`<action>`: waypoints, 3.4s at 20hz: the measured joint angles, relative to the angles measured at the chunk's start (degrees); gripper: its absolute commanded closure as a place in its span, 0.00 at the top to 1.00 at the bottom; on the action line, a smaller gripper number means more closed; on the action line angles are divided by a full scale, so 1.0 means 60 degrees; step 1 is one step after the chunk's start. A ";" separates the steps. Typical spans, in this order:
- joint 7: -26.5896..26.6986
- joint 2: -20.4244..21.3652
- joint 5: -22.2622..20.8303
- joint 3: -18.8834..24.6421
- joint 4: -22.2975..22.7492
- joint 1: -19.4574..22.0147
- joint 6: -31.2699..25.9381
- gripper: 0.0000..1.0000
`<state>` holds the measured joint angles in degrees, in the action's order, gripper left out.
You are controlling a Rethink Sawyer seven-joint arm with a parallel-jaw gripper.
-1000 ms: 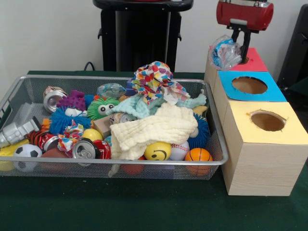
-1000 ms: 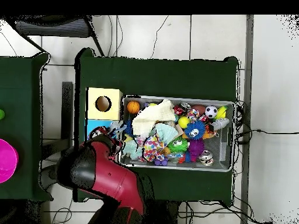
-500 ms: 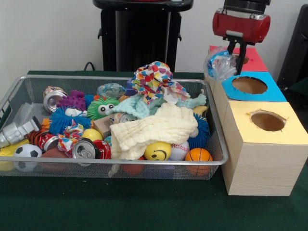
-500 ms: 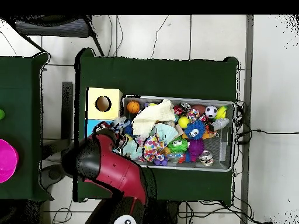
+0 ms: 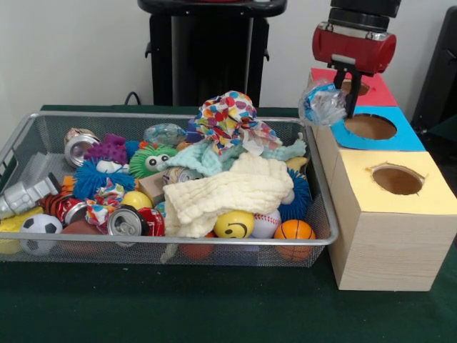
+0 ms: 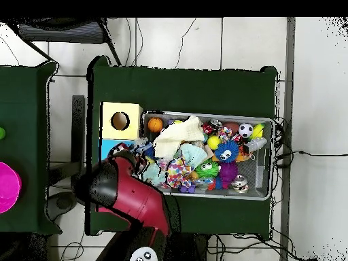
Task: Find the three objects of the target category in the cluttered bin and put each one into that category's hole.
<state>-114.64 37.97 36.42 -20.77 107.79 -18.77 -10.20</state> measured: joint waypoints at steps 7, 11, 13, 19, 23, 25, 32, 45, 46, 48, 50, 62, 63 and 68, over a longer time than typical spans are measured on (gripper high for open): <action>-0.0091 -0.0126 0.0240 -0.0153 -0.0033 -0.0637 -0.0002 0.00; -0.0112 -0.0191 0.0433 -0.0190 -0.0039 -0.0899 -0.0002 0.00; -0.0112 -0.0220 0.0504 -0.0190 -0.0039 -0.0940 -0.0002 0.00; -0.0112 -0.0380 0.0750 -0.0188 -0.0039 -0.0953 0.0035 0.00; -0.0114 -0.0449 0.0920 -0.0188 -0.0039 -0.0962 0.0110 0.00; -0.0114 -0.0483 0.1026 -0.0189 -0.0040 -0.0999 0.0110 0.00; -0.0280 -0.0614 0.1434 -0.0207 -0.0039 -0.1457 0.0108 0.00; -0.1041 -0.0726 0.1620 -0.0301 -0.0040 -0.2070 0.0108 0.00; -0.1041 -0.0740 0.1620 -0.0313 -0.0041 -0.2070 0.0110 0.00; -0.1041 -0.0768 0.1620 -0.0339 -0.0040 -0.2070 0.0108 0.00; -0.1041 -0.0859 0.1616 -0.0494 -0.0040 -0.2070 0.0108 1.00; -0.1041 -0.1033 0.1612 -0.0961 -0.0075 -0.2190 0.0090 1.00; -0.1041 -0.1038 0.1612 -0.0982 -0.0079 -0.2199 0.0075 1.00; -0.1041 -0.1022 0.1612 -0.1135 -0.0102 -0.2254 -0.0193 1.00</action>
<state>-120.89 31.84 46.10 -27.57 107.17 -32.30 -11.36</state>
